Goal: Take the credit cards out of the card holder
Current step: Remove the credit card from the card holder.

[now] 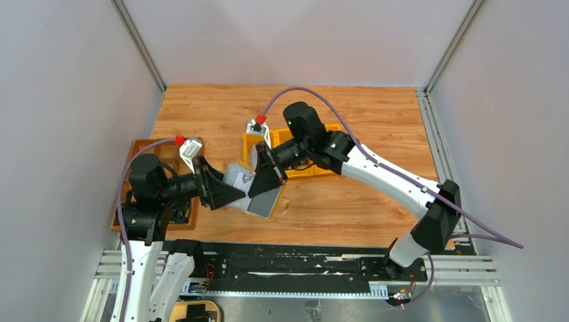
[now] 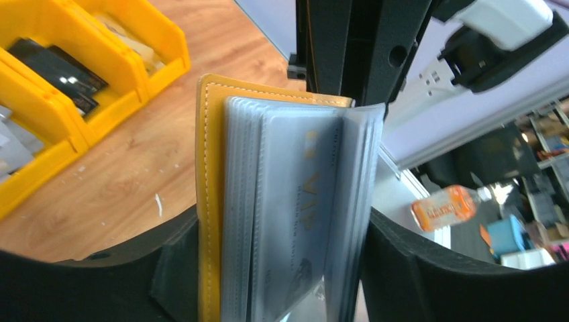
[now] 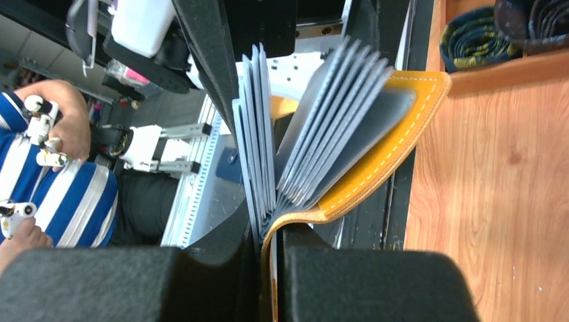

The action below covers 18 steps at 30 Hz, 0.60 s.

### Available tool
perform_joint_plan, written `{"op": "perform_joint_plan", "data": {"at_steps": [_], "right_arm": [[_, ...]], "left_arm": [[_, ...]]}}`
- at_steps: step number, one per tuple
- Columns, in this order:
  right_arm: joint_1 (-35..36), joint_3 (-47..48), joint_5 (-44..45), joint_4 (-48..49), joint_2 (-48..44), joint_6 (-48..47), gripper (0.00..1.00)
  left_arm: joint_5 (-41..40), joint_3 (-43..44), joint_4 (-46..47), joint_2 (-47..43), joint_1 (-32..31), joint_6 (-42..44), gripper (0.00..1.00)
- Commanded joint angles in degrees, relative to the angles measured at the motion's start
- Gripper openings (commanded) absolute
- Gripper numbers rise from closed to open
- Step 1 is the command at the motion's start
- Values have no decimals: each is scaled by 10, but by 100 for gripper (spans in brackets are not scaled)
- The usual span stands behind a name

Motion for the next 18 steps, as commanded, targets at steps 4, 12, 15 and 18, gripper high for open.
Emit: {"op": "perform_joint_plan", "data": {"at_steps": [4, 12, 15, 18], "right_arm": [[33, 93, 40, -221, 61, -165, 3], [36, 142, 70, -270, 81, -189, 7], [36, 152, 79, -277, 80, -193, 17], [33, 158, 97, -277, 75, -192, 37]], "left_arm": [[108, -4, -71, 10, 0, 78, 60], [102, -9, -85, -1, 0, 94, 25], [62, 4, -110, -1, 0, 118, 15], [12, 13, -121, -1, 0, 130, 4]]}}
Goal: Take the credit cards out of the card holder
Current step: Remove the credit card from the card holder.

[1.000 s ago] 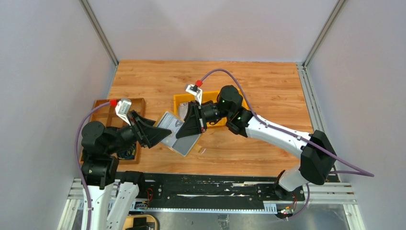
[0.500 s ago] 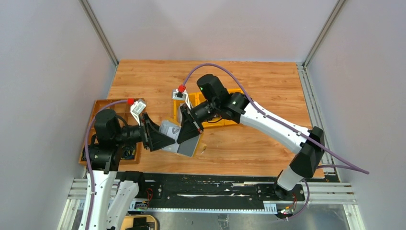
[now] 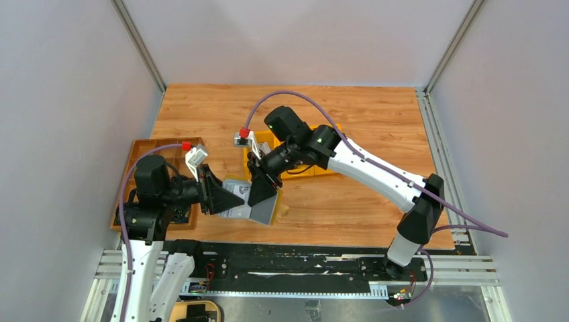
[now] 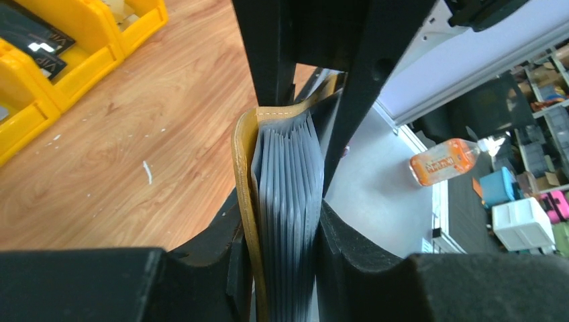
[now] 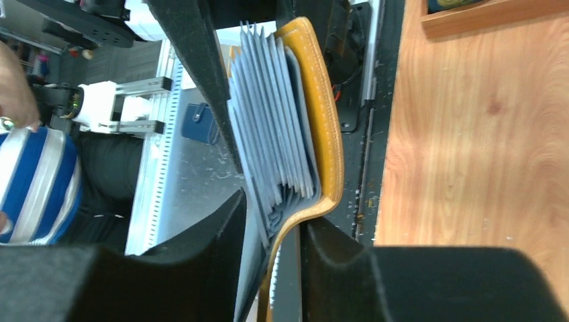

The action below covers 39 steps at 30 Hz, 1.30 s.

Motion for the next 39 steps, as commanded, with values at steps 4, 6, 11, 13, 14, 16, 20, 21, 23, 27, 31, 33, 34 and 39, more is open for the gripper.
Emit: {"op": "perform_joint_plan", "data": {"at_steps": [4, 6, 11, 13, 14, 16, 20, 21, 23, 27, 31, 33, 34, 39], "right_arm": [[-24, 16, 98, 16, -32, 10, 59], [-39, -1, 130, 46, -57, 37, 75], [-55, -107, 165, 189, -146, 136, 81], [-56, -185, 177, 292, -209, 175, 82], [-57, -218, 177, 336, -233, 184, 82], [-58, -269, 178, 404, -263, 207, 83], [-55, -274, 128, 437, -240, 273, 71], [-54, -273, 121, 444, -231, 291, 66], [-49, -275, 125, 442, -220, 301, 63], [-37, -276, 124, 455, -204, 307, 61], [-34, -268, 97, 463, -172, 321, 59], [-34, -264, 91, 463, -160, 323, 58], [-34, -264, 89, 463, -154, 324, 57], [-35, -273, 94, 466, -138, 328, 57]], "left_arm": [[-119, 24, -12, -9, -2, 5, 0], [-156, 22, 11, -14, -2, -15, 0], [-214, 12, 74, -22, -2, -77, 0], [-228, 15, 88, -20, -1, -90, 0], [-234, 16, 91, -18, -1, -92, 0], [-240, 15, 98, -15, -1, -98, 0], [-246, 10, 110, -13, -1, -114, 0], [-249, 9, 114, -13, -1, -119, 0], [-259, 9, 116, -14, -1, -120, 0], [-249, 14, 117, -17, -1, -123, 0], [-246, 20, 114, -17, -1, -126, 0], [-238, 22, 119, -18, -1, -134, 0], [-229, 23, 125, -18, -1, -144, 0], [-174, 24, 163, -17, -1, -191, 0]]}}
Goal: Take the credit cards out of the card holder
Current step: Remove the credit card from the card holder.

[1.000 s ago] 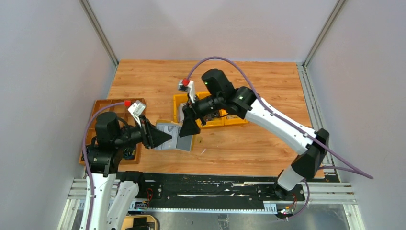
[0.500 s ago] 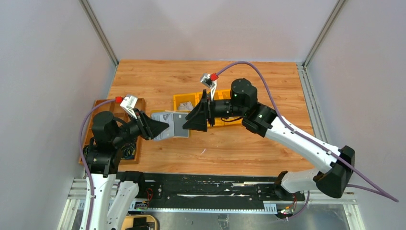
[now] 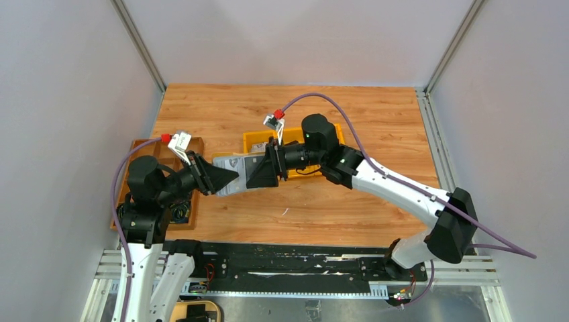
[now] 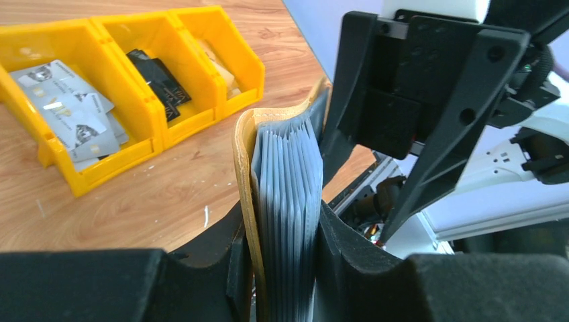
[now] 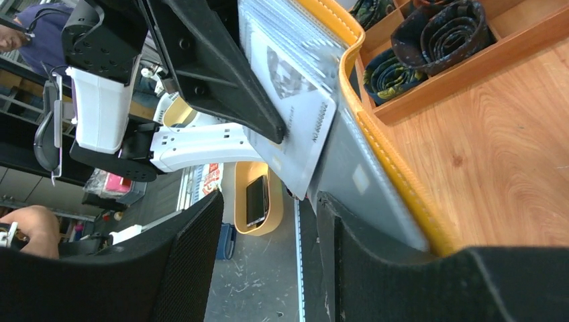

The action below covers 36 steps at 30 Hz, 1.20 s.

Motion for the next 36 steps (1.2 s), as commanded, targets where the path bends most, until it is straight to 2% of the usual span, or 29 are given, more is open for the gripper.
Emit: {"op": "perform_joint_plan", "data": {"at_steps": [1, 6, 9, 12, 16, 19, 21, 23, 26, 29, 36], "right_arm": [[6, -2, -12, 26, 10, 14, 57], [7, -7, -25, 77, 24, 53, 55], [7, -12, -40, 122, 32, 86, 50], [6, -20, -54, 170, 41, 123, 40], [4, -40, -70, 241, 45, 175, 20], [2, -50, -78, 272, 43, 197, 8], [2, -55, -79, 276, 40, 200, 5], [2, -62, -81, 286, 37, 205, 0], [0, -77, -83, 306, 31, 217, 0], [-2, -91, -84, 318, 25, 222, 0], [-13, -122, -84, 324, 2, 221, 0]], "left_arm": [[66, 21, 71, -4, -1, -53, 0], [103, 14, 103, -4, -1, -94, 4], [116, 10, 110, -5, -1, -104, 9], [128, 6, 121, -5, -1, -117, 17], [145, 3, 133, -5, -1, -133, 23], [164, -2, 150, -7, -1, -153, 36], [179, -8, 170, -7, -1, -176, 42], [188, -13, 188, -6, -1, -196, 43], [200, -14, 198, -4, -1, -211, 43], [206, -17, 220, -1, -1, -233, 36], [199, -8, 244, 1, -1, -258, 29]]}}
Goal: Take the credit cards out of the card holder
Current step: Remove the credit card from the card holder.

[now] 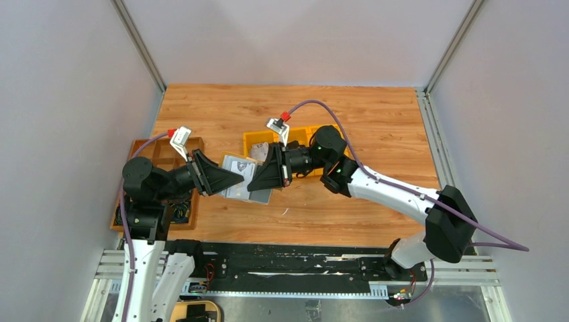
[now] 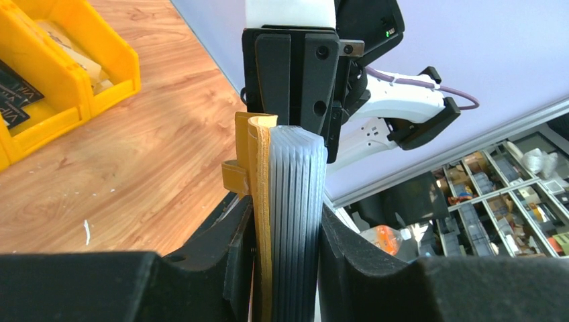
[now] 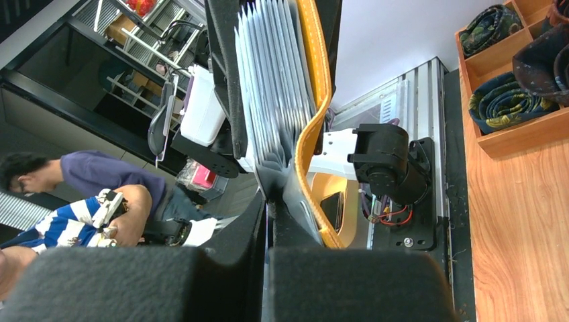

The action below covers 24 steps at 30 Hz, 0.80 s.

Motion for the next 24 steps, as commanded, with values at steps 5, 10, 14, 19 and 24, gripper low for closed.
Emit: {"op": "perform_joint_plan", "data": {"at_steps": [5, 10, 14, 19, 24], "right_arm": [[-10, -36, 14, 7, -20, -4, 0], [-12, -45, 11, 3, -27, -9, 0], [-13, -42, 11, 5, -28, -8, 0], [-16, -17, 12, 38, -11, 25, 32], [-21, 5, 8, 108, 20, 80, 38]], "left_arm": [[30, 27, 60, -2, -5, -36, 28], [21, 43, 37, -1, -5, -16, 31], [7, 52, -2, -1, -5, 22, 32], [-18, 51, -18, -11, -5, 40, 26], [-18, 52, -25, -13, -5, 45, 26]]}}
